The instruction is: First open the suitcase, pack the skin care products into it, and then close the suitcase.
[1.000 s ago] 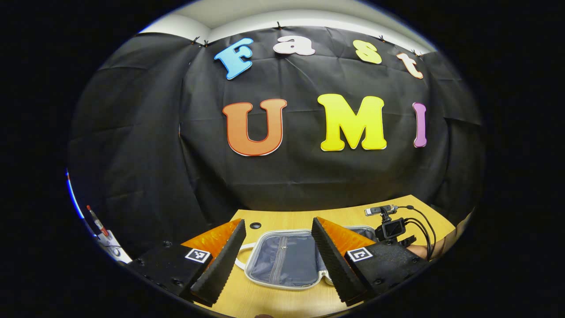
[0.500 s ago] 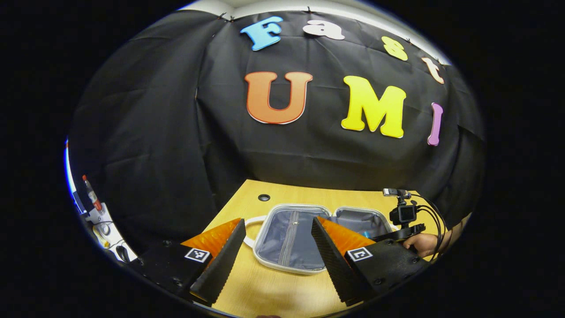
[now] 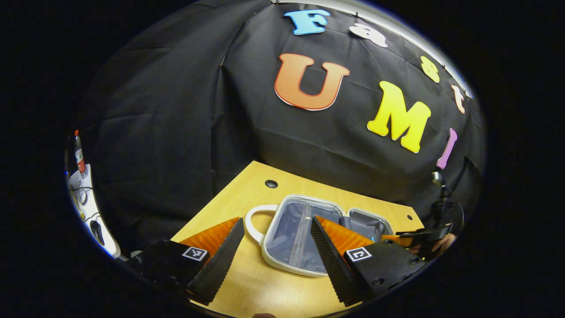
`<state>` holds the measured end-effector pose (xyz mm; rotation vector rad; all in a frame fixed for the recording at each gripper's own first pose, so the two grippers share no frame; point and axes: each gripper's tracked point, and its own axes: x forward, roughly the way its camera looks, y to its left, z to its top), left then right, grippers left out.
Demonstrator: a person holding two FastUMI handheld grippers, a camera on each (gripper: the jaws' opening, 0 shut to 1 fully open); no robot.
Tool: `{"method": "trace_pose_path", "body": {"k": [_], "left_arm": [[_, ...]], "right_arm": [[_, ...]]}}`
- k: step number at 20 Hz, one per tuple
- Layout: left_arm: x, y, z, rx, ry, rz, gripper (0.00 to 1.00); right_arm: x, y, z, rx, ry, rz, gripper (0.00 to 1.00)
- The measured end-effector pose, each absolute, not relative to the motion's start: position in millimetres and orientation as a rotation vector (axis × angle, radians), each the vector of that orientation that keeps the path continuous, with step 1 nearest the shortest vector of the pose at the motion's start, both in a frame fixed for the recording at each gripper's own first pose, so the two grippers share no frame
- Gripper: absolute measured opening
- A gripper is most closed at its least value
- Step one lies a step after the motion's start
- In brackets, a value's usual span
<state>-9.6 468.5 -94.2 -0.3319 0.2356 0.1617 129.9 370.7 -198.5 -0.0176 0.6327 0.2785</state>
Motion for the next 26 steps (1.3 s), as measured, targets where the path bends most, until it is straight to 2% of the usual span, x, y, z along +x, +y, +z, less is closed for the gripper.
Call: {"method": "trace_pose_path", "body": {"k": [1, 2, 6, 7, 8, 10, 11, 13, 15, 16, 17, 18, 19, 20, 21, 22, 23, 24, 25, 26], "left_arm": [[-3, 474, -101, -0.357, 0.250, 0.158, 0.98], [5, 479, -110, -0.392, 0.271, 0.148, 0.98], [42, 497, -158, -0.596, 0.354, 0.112, 0.98], [52, 504, -169, -0.653, 0.364, 0.111, 0.98], [60, 512, -179, -0.704, 0.378, 0.108, 0.98], [76, 520, -203, -0.817, 0.403, 0.099, 0.98], [80, 518, -209, -0.881, 0.418, 0.068, 0.98], [93, 512, -225, -0.983, 0.450, 0.016, 0.97], [105, 513, -229, -1.080, 0.424, 0.003, 0.96], [110, 518, -230, -1.121, 0.406, 0.004, 1.00], [114, 521, -231, -1.152, 0.387, 0.008, 0.87], [119, 520, -233, -1.173, 0.390, -0.004, 0.86], [119, 520, -239, -1.168, 0.408, 0.002, 0.69], [117, 518, -243, -1.165, 0.421, -0.007, 0.63], [118, 518, -241, -1.177, 0.413, -0.013, 0.61], [124, 515, -240, -1.188, 0.411, -0.025, 0.71], [124, 510, -239, -1.198, 0.411, -0.046, 0.58], [126, 504, -237, -1.207, 0.413, -0.072, 0.66], [127, 497, -234, -1.213, 0.417, -0.101, 0.51], [128, 490, -232, -1.207, 0.426, -0.122, 0.44]], "right_arm": [[125, 368, -179, -0.031, 0.592, 0.295, 0.78], [118, 363, -158, -0.038, 0.550, 0.309, 0.82], [92, 332, -79, -0.052, 0.386, 0.346, 0.81], [85, 321, -60, -0.053, 0.338, 0.346, 0.78], [79, 309, -44, -0.056, 0.297, 0.337, 0.81], [64, 281, -25, -0.053, 0.241, 0.301, 0.77], [56, 271, -19, -0.052, 0.220, 0.302, 0.81], [45, 246, -17, -0.048, 0.208, 0.272, 0.81], [39, 219, -20, -0.032, 0.221, 0.219, 0.80], [37, 208, -20, -0.021, 0.227, 0.192, 0.80], [36, 198, -20, -0.009, 0.232, 0.164, 0.80], [35, 187, -19, 0.002, 0.237, 0.137, 0.80], [37, 180, -21, 0.011, 0.243, 0.116, 0.80], [38, 172, -23, 0.018, 0.251, 0.097, 0.80], [39, 164, -27, 0.023, 0.261, 0.081, 0.80], [40, 158, -29, 0.029, 0.272, 0.066, 0.80], [40, 153, -30, 0.034, 0.283, 0.052, 0.80], [41, 148, -31, 0.038, 0.289, 0.045, 0.80], [43, 143, -33, 0.036, 0.294, 0.033, 0.80], [42, 137, -35, 0.033, 0.297, 0.024, 0.80]]}}
